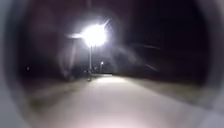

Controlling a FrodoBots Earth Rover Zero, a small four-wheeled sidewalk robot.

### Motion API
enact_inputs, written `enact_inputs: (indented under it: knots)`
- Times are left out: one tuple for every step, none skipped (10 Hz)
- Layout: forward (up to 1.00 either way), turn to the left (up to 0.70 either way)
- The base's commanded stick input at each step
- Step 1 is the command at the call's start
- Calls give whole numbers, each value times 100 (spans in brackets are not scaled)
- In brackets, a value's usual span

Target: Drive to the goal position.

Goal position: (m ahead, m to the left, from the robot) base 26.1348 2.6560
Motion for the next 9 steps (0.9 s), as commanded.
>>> enact_inputs:
  knots:
    - [70,0]
    - [70,0]
    - [70,2]
    - [70,13]
    - [70,14]
    - [70,14]
    - [70,12]
    - [70,0]
    - [70,0]
